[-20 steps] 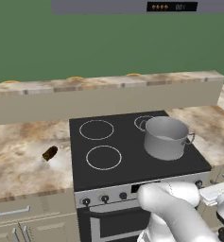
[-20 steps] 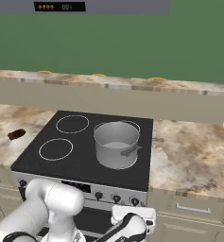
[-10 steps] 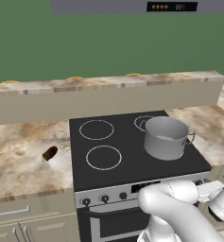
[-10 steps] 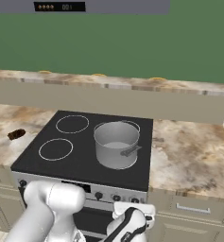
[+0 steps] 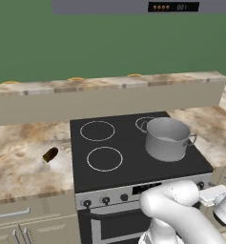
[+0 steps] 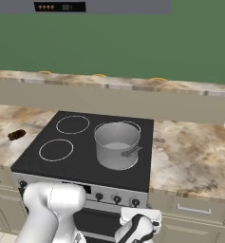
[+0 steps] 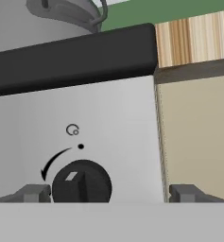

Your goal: Turn on the burner for the pot on the stove. Wait thirty seconds for the pot to heat up. Then add the sweet potato to the pot.

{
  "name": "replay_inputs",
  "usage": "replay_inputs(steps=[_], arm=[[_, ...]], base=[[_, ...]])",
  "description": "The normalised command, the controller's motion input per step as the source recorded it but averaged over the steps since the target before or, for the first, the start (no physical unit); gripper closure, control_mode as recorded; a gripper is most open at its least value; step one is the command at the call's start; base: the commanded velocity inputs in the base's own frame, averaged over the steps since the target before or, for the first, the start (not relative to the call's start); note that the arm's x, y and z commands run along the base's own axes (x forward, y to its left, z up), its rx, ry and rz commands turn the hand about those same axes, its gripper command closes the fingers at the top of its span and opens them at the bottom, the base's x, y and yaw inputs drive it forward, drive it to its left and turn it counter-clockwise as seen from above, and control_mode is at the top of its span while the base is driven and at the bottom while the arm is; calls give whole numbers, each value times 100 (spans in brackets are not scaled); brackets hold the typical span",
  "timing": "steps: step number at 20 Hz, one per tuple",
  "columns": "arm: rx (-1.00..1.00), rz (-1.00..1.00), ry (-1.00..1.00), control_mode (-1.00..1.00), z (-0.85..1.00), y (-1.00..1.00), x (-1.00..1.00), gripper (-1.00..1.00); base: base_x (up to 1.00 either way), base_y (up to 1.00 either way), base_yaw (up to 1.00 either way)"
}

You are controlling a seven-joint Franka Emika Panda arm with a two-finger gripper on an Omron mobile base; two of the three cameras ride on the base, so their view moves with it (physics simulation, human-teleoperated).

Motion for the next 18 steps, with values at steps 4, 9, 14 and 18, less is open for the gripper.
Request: replay_inputs(steps=[4, 9, 14, 18], arm=[[0, 0, 0, -100, -17, 0, 1, -100], [0, 0, -2, -100, 0, 0, 1, 100], [-3, 0, -4, -100, 0, 4, 0, 100], [-6, -2, -10, -100, 0, 19, -2, 100]], base=[[0, 0, 0], [0, 0, 0], [0, 0, 0], [0, 0, 0]])
